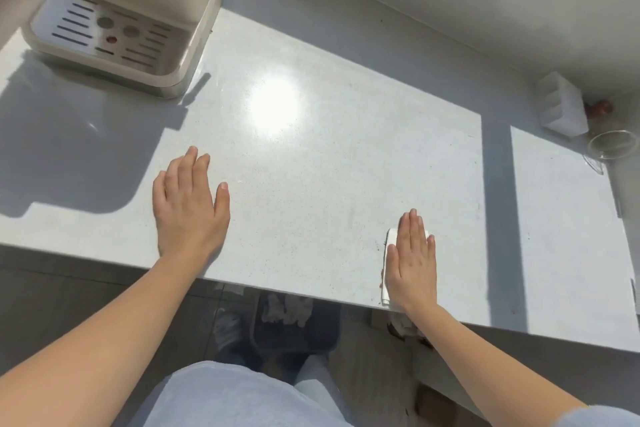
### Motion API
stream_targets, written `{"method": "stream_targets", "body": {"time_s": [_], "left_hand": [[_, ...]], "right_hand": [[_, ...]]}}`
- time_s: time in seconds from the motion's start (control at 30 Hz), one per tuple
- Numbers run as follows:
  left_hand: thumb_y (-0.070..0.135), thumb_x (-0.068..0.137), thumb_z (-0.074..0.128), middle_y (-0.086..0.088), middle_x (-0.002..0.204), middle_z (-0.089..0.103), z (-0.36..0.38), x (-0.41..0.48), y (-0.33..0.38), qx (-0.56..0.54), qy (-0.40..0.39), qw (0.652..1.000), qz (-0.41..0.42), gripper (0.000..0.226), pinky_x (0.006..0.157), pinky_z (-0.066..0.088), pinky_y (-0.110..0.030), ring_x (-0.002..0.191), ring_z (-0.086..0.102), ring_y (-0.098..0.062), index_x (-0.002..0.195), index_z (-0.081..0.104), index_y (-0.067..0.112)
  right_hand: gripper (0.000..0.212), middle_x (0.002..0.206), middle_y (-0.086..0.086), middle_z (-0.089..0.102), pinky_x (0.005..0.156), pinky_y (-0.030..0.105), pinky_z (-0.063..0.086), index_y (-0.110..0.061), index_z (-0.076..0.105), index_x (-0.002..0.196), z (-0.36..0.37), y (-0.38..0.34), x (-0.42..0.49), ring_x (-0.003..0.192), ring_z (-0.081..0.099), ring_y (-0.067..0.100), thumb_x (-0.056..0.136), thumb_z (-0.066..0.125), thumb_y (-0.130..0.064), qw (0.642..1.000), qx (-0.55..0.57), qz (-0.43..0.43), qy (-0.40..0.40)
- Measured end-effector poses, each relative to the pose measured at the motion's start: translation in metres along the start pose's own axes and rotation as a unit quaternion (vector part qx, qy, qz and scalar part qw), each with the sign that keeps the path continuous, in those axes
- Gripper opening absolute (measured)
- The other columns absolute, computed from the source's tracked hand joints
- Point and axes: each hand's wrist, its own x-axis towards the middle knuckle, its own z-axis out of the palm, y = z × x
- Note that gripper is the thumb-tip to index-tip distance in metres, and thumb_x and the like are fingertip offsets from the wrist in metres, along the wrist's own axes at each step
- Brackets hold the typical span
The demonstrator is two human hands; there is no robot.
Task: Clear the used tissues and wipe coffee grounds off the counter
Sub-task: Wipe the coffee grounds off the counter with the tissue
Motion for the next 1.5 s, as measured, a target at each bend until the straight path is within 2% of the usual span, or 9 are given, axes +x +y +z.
{"method": "stream_targets", "body": {"time_s": [0.4,0.6,0.77,0.83,1.0,1.1,1.2,1.37,1.5], "left_hand": [[0.035,0.096,0.03,-0.007,0.152,0.032,-0.002,0.0,-0.001,-0.027,-0.002,1.0,-0.01,0.048,0.117,0.015,-0.044,0.138,0.027,-0.026,0.139,0.035,0.013],[0.033,0.097,0.028,-0.005,0.152,0.033,-0.005,0.0,-0.001,-0.052,0.0,0.999,-0.014,0.047,0.117,0.016,-0.042,0.139,0.027,-0.024,0.139,0.039,0.014],[0.031,0.097,0.03,-0.004,0.152,0.034,-0.006,0.0,0.0,-0.053,0.0,0.998,-0.018,0.046,0.117,0.016,-0.041,0.139,0.028,-0.024,0.139,0.039,0.014],[0.031,0.097,0.031,-0.004,0.152,0.034,-0.005,0.001,-0.001,-0.05,-0.001,0.999,-0.016,0.046,0.117,0.016,-0.041,0.139,0.027,-0.024,0.139,0.039,0.014],[0.031,0.096,0.031,-0.004,0.152,0.033,-0.003,0.001,0.0,-0.044,-0.003,0.999,-0.02,0.046,0.117,0.015,-0.042,0.138,0.026,-0.024,0.139,0.037,0.015],[0.031,0.096,0.03,-0.003,0.152,0.032,-0.003,0.001,0.001,-0.037,-0.006,0.999,-0.021,0.046,0.117,0.016,-0.042,0.139,0.025,-0.023,0.139,0.035,0.016],[0.03,0.097,0.031,-0.003,0.153,0.03,-0.002,0.0,0.0,-0.029,-0.011,0.999,-0.024,0.046,0.117,0.014,-0.042,0.139,0.024,-0.022,0.14,0.034,0.016],[0.025,0.097,0.035,-0.003,0.152,0.033,-0.002,0.0,0.0,-0.033,-0.003,0.999,-0.027,0.043,0.116,0.016,-0.043,0.139,0.025,-0.022,0.139,0.035,0.018],[0.024,0.097,0.036,-0.003,0.152,0.033,-0.001,0.001,0.001,-0.035,-0.002,0.999,-0.029,0.042,0.116,0.017,-0.044,0.139,0.026,-0.024,0.139,0.035,0.018]], "right_hand": [[0.058,0.161,-0.003,-0.017,0.117,0.037,-0.01,-0.018,-0.013,0.151,0.005,-0.111,0.018,0.146,-0.017,0.01,0.101,0.008,-0.036,0.983,-0.015,-0.182,-0.011],[0.057,0.161,-0.005,-0.013,0.118,0.039,-0.004,-0.019,-0.007,0.152,0.001,-0.124,0.023,0.148,-0.011,0.012,0.102,0.014,-0.034,0.961,-0.016,-0.276,-0.026],[0.058,0.162,-0.004,0.005,0.121,0.036,0.002,-0.019,0.017,0.152,-0.003,-0.101,0.022,0.149,0.007,0.014,0.097,0.037,-0.029,0.962,0.071,-0.262,0.006],[0.056,0.161,-0.004,0.01,0.121,0.036,0.005,-0.018,0.021,0.15,-0.005,-0.082,0.021,0.148,0.01,0.013,0.097,0.036,-0.028,0.969,0.081,-0.231,0.016],[0.061,0.162,-0.005,-0.003,0.121,0.04,0.0,-0.019,0.003,0.153,-0.011,-0.04,0.038,0.147,-0.009,0.007,0.095,0.014,-0.036,0.992,0.025,-0.121,0.001],[0.064,0.161,-0.004,-0.01,0.121,0.041,-0.003,-0.017,-0.003,0.153,-0.015,-0.044,0.061,0.146,-0.015,0.006,0.093,0.008,-0.037,0.994,0.01,-0.105,-0.005],[0.064,0.161,-0.001,-0.011,0.121,0.039,-0.007,-0.016,-0.005,0.152,-0.017,-0.079,0.086,0.146,-0.017,0.008,0.093,0.008,-0.037,0.991,0.0,-0.133,-0.01],[0.062,0.161,0.0,-0.009,0.12,0.04,-0.008,-0.015,-0.004,0.152,-0.002,-0.165,0.088,0.147,-0.016,0.011,0.097,0.016,-0.034,0.961,-0.003,-0.275,-0.012],[0.061,0.161,-0.002,-0.009,0.119,0.036,-0.01,-0.016,-0.003,0.153,-0.005,-0.127,0.086,0.146,-0.016,0.009,0.098,0.015,-0.034,0.963,0.007,-0.268,-0.002]]}}
